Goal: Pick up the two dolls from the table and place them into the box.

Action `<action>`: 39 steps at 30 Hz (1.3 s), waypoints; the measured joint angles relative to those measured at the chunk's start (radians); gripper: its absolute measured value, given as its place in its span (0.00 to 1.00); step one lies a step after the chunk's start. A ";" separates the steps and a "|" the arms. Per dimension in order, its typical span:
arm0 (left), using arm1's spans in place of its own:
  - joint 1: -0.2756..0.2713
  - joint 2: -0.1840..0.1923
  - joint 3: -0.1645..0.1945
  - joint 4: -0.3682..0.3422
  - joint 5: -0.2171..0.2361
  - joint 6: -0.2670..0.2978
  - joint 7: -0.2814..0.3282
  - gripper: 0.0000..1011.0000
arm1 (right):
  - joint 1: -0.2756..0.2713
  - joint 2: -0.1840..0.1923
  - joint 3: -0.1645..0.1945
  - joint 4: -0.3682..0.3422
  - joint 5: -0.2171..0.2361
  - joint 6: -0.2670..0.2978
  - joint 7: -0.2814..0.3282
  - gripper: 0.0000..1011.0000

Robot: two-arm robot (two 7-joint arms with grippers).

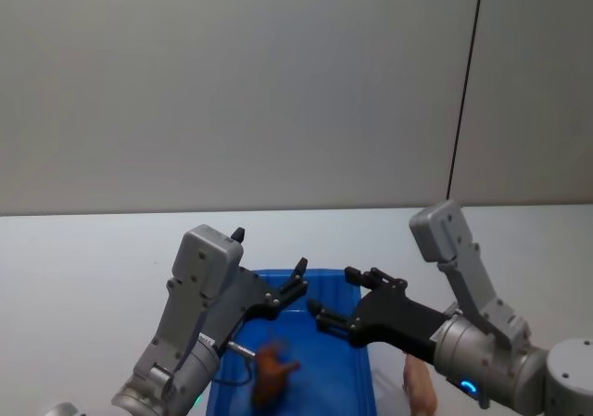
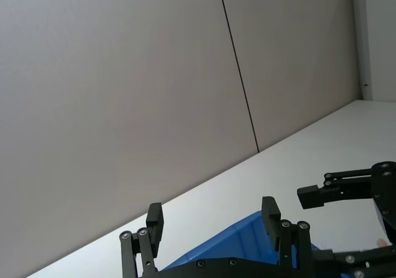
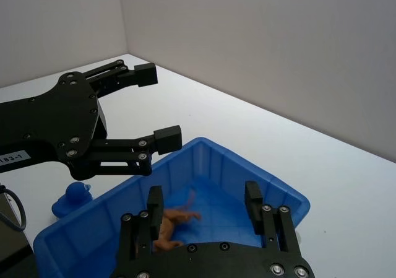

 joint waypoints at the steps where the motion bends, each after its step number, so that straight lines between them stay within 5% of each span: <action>1: 0.000 0.000 0.000 0.000 0.000 0.000 0.000 0.99 | 0.001 -0.001 -0.001 0.003 0.000 0.000 0.001 0.80; 9: 0.000 0.000 0.000 0.000 0.000 0.000 0.000 0.99 | 0.002 0.009 0.002 0.010 -0.002 -0.011 0.005 0.99; 20: 0.000 0.000 0.000 0.000 0.000 0.000 0.000 0.99 | -0.040 0.064 0.032 -0.035 0.016 -0.030 -0.012 0.99; 39: 0.000 0.000 0.000 0.000 0.000 0.000 0.000 0.99 | -0.197 0.186 0.072 -0.149 0.074 -0.015 -0.086 0.99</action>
